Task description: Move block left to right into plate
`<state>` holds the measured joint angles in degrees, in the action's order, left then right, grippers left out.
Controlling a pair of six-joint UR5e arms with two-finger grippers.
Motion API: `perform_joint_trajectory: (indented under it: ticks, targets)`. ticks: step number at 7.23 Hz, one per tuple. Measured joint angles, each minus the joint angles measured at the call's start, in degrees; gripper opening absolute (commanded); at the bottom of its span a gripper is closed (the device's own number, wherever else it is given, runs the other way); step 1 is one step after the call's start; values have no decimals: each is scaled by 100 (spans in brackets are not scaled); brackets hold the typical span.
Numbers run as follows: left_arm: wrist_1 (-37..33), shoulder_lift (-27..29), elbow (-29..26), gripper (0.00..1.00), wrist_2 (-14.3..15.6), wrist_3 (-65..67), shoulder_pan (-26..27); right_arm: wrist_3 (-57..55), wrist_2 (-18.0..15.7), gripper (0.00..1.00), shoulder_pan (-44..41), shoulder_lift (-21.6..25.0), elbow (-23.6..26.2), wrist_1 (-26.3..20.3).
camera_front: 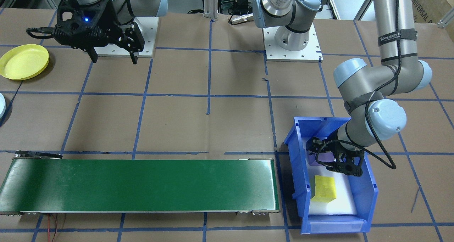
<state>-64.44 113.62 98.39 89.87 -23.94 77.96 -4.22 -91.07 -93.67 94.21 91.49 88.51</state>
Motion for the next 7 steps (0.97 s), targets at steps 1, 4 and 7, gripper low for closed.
perform_joint_trajectory:
  ticks: [1, 4, 7]
  targets:
    - [19, -116, -41, 31, 1, 16, 6, 0, 2, 100, -1, 1, 3, 0]
    - [35, -1268, -187, 31, -372, 325, 164, 7, 13, 100, -4, -10, 8, 6]
    - [334, -1622, -254, 31, -1091, 1200, 801, 9, -15, 100, 7, -14, 3, 23]
